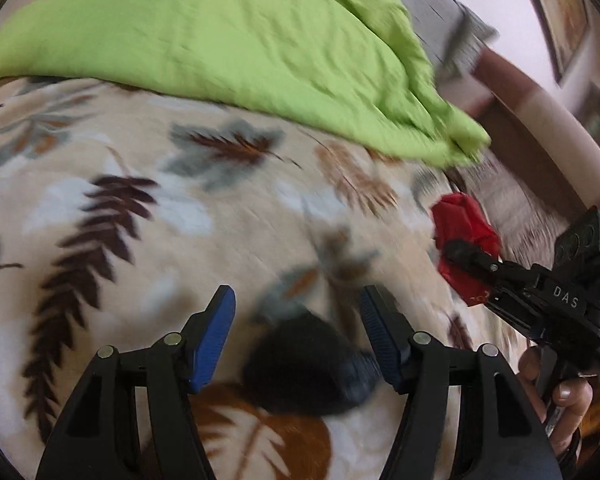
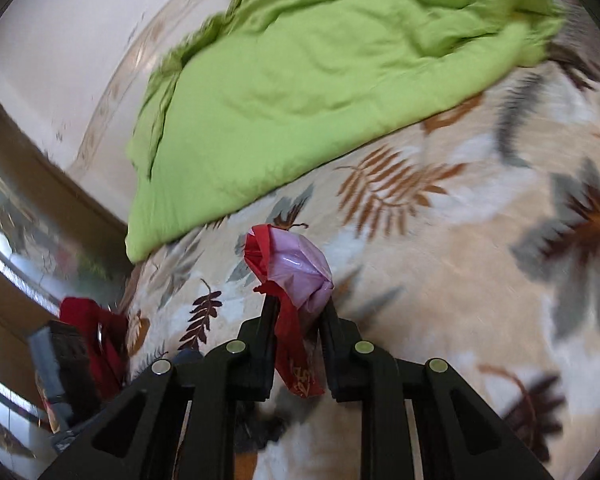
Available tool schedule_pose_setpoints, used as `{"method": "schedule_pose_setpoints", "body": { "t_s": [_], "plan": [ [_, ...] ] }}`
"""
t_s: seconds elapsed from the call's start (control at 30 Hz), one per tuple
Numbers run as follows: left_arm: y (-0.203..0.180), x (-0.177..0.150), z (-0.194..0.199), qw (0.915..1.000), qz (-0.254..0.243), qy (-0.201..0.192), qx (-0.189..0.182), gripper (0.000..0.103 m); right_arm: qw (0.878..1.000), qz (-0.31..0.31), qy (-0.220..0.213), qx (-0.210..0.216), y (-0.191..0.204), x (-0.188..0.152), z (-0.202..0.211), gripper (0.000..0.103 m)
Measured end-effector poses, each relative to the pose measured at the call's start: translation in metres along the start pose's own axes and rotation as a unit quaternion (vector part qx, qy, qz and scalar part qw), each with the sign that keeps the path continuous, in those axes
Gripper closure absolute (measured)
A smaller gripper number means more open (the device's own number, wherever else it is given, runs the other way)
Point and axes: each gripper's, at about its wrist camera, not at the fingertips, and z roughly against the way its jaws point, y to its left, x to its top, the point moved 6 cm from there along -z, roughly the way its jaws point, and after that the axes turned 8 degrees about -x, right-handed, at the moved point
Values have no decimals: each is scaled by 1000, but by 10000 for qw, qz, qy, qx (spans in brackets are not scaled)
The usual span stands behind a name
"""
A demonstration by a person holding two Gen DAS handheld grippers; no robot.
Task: Collect trash
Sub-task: 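Grasp the black wrapped ball with the left tool while the right tool grasps the red-purple bag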
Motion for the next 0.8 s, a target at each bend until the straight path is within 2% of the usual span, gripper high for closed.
{"method": "schedule_pose_setpoints", "body": {
  "t_s": [0.1,0.2,0.3,0.33,0.4,0.43,0.5,0.57,0.8],
  "plan": [
    [-15,-13,-2,9993,-308,175,73,38,10000,-31,-45,-57,-4,-23,11,82],
    [-27,-26,-6,9966,-684,338,312,30,9999,10,-83,-60,-5,-31,19,82],
    [-27,-36,-15,9876,-1148,350,1011,30,9999,-3,-98,52,-3,-31,23,82],
    [-25,-36,-17,9872,-1149,339,1053,30,9999,36,-119,20,-3,-33,24,82],
    [-15,-34,-21,9894,-974,269,1040,40,9999,96,-139,3,-2,-36,28,82],
    [-10,-33,-21,9892,-949,229,1091,48,9998,102,-153,21,-2,-37,30,82],
    [1,-31,-24,9905,-769,190,1120,53,9998,128,-172,27,-1,-40,33,82],
    [1,-28,-18,9909,-708,-12,1142,57,9997,204,-140,17,2,-46,35,82],
    [-20,-16,39,9843,-742,-918,1310,58,9973,642,-308,-184,15,-68,53,82]
  ]
}}
